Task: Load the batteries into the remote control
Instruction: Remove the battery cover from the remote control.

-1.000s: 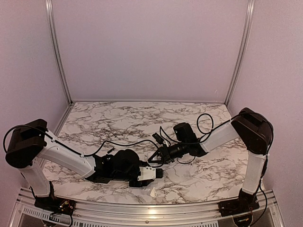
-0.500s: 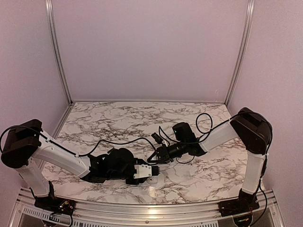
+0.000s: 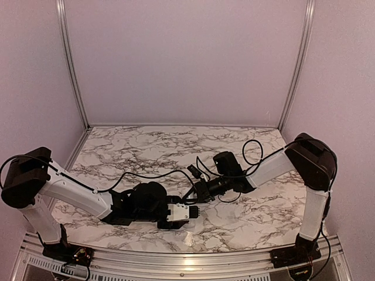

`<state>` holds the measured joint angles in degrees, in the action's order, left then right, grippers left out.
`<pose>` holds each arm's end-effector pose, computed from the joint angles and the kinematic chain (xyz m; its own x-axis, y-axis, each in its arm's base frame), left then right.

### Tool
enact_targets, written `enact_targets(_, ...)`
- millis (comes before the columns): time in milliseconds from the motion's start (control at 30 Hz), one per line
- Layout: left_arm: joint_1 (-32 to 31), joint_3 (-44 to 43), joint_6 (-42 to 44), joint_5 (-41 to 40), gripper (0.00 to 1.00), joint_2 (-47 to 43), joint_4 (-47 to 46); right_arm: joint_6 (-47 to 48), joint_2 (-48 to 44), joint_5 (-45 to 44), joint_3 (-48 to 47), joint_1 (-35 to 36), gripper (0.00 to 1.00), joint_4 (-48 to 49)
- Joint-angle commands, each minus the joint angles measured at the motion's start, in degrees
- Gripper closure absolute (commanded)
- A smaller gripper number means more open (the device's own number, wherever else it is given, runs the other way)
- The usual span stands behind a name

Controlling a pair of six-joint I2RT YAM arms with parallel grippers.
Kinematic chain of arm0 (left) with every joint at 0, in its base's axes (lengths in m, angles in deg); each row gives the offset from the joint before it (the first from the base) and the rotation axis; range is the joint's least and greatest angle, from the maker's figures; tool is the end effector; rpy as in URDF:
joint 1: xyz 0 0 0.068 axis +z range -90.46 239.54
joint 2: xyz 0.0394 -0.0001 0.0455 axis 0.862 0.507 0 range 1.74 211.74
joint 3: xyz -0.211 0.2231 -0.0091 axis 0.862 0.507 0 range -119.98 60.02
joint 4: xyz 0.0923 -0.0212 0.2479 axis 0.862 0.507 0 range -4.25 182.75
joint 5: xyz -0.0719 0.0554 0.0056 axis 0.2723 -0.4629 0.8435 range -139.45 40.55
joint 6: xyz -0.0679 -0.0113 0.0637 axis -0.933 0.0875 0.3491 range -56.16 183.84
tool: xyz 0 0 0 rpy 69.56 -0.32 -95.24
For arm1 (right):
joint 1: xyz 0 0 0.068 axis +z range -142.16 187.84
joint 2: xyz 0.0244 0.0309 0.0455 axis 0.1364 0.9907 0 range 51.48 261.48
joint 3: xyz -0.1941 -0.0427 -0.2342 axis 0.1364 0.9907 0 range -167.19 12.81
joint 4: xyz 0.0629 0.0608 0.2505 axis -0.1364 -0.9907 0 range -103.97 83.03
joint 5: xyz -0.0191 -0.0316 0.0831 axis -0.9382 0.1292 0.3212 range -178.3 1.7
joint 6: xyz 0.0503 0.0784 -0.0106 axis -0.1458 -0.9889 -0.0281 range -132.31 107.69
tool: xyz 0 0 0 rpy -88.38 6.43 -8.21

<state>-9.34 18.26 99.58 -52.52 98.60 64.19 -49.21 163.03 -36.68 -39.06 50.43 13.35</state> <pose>0.1412 -0.3525 0.1532 0.3731 0.6527 -0.6594 0.8592 0.0250 0.5110 0.2535 0.3232 0.1270 -0.8935 -0.3151 -0.3199 -0.4126 0.2952 0.8618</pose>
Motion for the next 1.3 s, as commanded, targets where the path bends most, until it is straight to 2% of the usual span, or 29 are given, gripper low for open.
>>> enact_targets(0,0.2,-1.9,-1.1,1.7,0.41,2.6,2.0,0.9,1.4,-0.5,-1.1,0.6,1.0,-1.7)
enact_targets(600,0.4,-2.7,-1.1,1.2,0.37,5.5,2.8,1.4,1.5,-0.2,-1.1,0.5,1.0,-1.9)
enact_targets(833,0.7,-3.2,-0.6,-2.4,0.46,6.8,2.8,1.7,1.4,0.1,-1.2,0.6,1.0,-2.1)
enact_targets(1033,0.9,-3.1,0.2,-4.1,0.47,6.6,2.3,2.1,1.4,0.2,-1.3,0.5,1.0,-2.5)
enact_targets(1267,0.8,-1.1,1.3,-6.6,0.47,2.3,-1.8,2.8,2.0,-0.4,-1.6,0.4,1.0,-3.9)
